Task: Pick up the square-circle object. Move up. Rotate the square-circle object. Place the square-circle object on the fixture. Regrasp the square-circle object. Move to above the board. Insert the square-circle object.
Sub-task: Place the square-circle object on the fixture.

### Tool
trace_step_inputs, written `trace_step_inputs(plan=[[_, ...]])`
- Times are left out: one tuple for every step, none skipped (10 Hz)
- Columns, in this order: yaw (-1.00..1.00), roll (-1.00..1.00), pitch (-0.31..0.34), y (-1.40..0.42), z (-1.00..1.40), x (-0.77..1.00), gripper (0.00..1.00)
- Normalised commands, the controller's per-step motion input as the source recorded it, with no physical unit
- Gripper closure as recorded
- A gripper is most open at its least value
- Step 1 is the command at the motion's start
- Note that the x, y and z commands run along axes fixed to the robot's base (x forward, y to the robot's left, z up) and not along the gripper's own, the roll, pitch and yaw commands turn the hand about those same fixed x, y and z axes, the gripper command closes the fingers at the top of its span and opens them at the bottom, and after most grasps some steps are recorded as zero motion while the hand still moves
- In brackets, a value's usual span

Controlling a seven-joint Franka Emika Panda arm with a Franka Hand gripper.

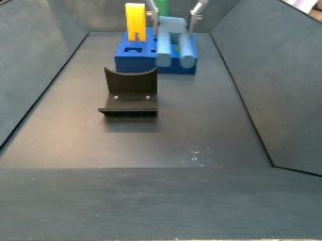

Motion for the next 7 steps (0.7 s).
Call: trace_step_inputs(plan=[[0.05, 0.13, 0.127, -0.17, -0.02, 1.00, 1.00], [0.05, 0.13, 0.134, -0.16, -0.02, 1.00, 1.00], [0.05, 0.13, 0.146, -0.14, -0.02, 1.00, 1.00], [0.05, 0.13, 0.153, -0.13, -0.01, 1.00, 1.00], [0.05, 0.13, 0.160, -0.10, -0.01, 1.00, 1.00], [0.05, 0.12, 0.166, -0.09, -0.01, 1.00, 1.00], [0.00, -1.00, 0.111, -0.54, 0.17, 0.71, 1.00]])
